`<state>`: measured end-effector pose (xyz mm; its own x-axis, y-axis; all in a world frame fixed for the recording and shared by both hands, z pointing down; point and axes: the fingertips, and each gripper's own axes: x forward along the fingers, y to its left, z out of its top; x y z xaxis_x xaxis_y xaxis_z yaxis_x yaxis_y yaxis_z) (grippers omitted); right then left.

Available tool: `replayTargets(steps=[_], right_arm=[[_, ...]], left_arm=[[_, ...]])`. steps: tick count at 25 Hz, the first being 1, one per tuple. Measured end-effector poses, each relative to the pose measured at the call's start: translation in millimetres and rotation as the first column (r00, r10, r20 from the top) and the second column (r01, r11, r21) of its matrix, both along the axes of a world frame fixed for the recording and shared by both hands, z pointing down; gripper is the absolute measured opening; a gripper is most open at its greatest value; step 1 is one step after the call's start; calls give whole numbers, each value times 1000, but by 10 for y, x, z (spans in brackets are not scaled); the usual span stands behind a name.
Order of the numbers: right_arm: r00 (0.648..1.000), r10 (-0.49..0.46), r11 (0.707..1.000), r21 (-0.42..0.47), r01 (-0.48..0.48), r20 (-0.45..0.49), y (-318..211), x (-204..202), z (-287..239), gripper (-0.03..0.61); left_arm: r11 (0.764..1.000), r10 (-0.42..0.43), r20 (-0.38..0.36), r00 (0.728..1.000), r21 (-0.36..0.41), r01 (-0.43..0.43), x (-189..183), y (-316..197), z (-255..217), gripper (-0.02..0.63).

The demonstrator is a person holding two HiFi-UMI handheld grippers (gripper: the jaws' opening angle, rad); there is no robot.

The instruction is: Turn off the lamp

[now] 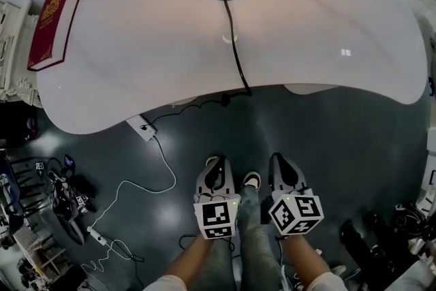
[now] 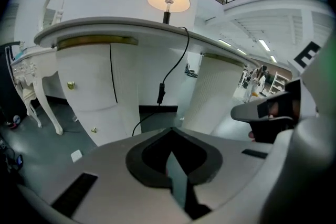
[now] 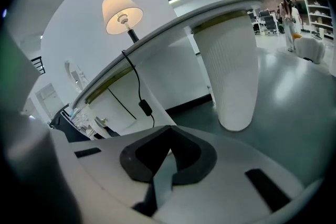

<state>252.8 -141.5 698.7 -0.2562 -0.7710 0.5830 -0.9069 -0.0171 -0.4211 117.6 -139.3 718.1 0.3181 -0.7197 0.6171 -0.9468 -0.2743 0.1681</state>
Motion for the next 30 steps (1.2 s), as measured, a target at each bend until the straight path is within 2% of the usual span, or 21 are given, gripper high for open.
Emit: replayTargets(steps=[8,11,14,19,28,30], right_arm=[[999,38,999,-3,-38,22,88,79,232,-2],[999,26,1000,14,-26,21,42,70,210,-2],[1000,12,1000,23,-13,19,30,57,132,-2],[1000,1,999,41,-1,11,-53,34,58,-2],[1000,9,999,30,-9,12,-146,63,119,-2],[1000,9,1000,26,-9,11,-146,70,134,-2]], left_arm=[[999,-7,24,1000,40,6,-21,-93,308,-2],[997,-7,5,1000,83,6,3,-177,246,-2],[996,-2,-48,999,90,6,61,-197,141,-2],[992,15,-80,997,127,-5,139,-320,-14,-2],[984,-1,-80,997,180,15,119,-633,-98,11],[982,-1,-69,998,187,14,89,-696,-84,48]])
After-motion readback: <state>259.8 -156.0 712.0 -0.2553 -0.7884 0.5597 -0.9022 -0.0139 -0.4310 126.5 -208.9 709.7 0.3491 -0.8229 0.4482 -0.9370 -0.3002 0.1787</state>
